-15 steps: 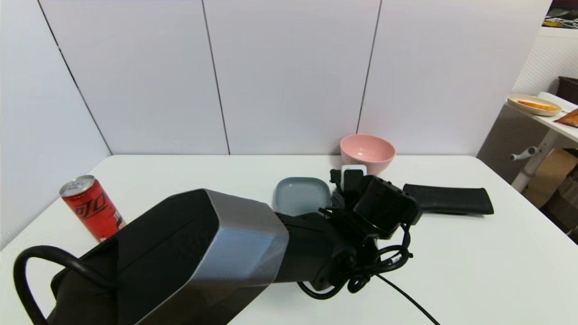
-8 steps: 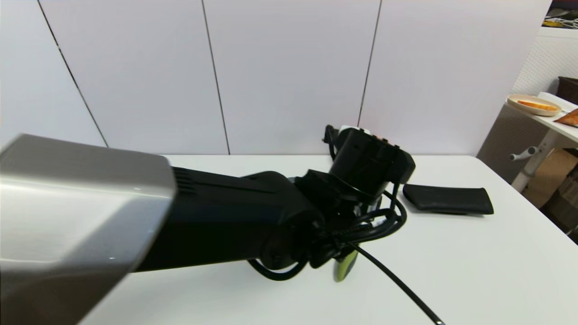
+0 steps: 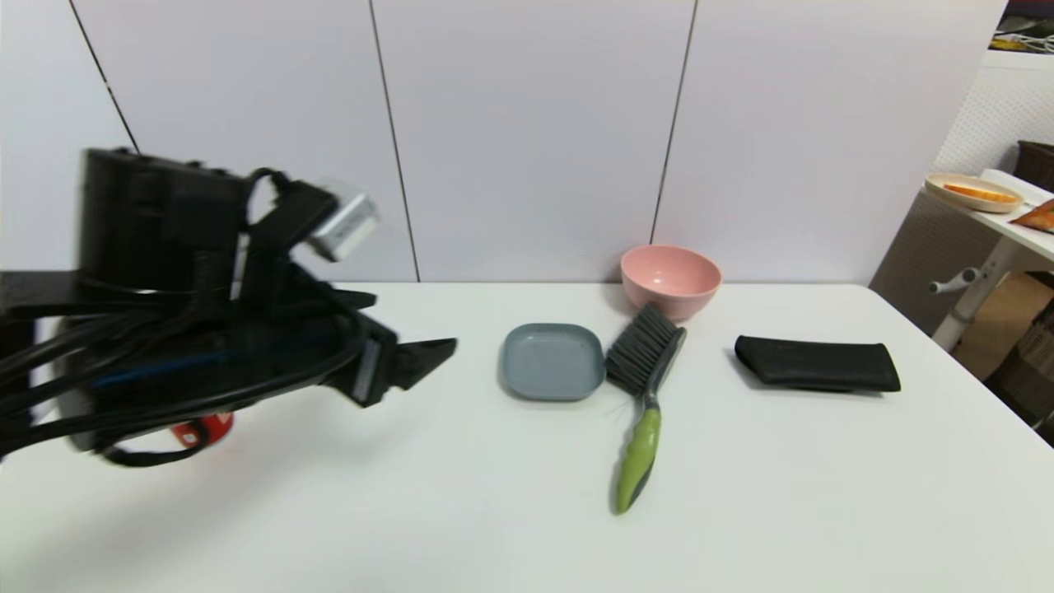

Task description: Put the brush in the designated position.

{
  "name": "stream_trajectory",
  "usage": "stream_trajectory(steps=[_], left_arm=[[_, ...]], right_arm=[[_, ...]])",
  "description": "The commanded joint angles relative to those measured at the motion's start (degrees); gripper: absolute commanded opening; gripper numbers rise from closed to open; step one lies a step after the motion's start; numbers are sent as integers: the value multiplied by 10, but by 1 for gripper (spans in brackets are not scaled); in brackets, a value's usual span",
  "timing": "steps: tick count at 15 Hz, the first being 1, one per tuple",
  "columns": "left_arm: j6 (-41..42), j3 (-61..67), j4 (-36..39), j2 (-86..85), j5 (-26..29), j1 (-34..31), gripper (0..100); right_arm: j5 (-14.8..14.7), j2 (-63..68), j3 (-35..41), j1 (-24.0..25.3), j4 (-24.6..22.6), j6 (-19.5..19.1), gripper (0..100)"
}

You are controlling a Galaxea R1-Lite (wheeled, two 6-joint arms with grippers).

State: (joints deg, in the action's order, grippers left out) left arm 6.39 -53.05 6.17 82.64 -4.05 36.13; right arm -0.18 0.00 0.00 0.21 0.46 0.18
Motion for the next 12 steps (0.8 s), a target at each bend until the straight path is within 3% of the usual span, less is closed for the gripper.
stream_trajectory(steps=[1,4,6,9,12], left_arm=[[92,343,220,-343,97,-231,100],[97,470,219,-519,101,-346,100],[93,529,203,-608,99,-386,100],[69,531,112,-703,91,-388,100],[41,528,-73,-831,83,-360,100]], right_arm=[[0,1,1,1,0,0,100],[0,1,1,1,0,0,100],[0,1,1,0,0,0,100],[0,1,1,0,0,0,100],[0,1,1,1,0,0,100]])
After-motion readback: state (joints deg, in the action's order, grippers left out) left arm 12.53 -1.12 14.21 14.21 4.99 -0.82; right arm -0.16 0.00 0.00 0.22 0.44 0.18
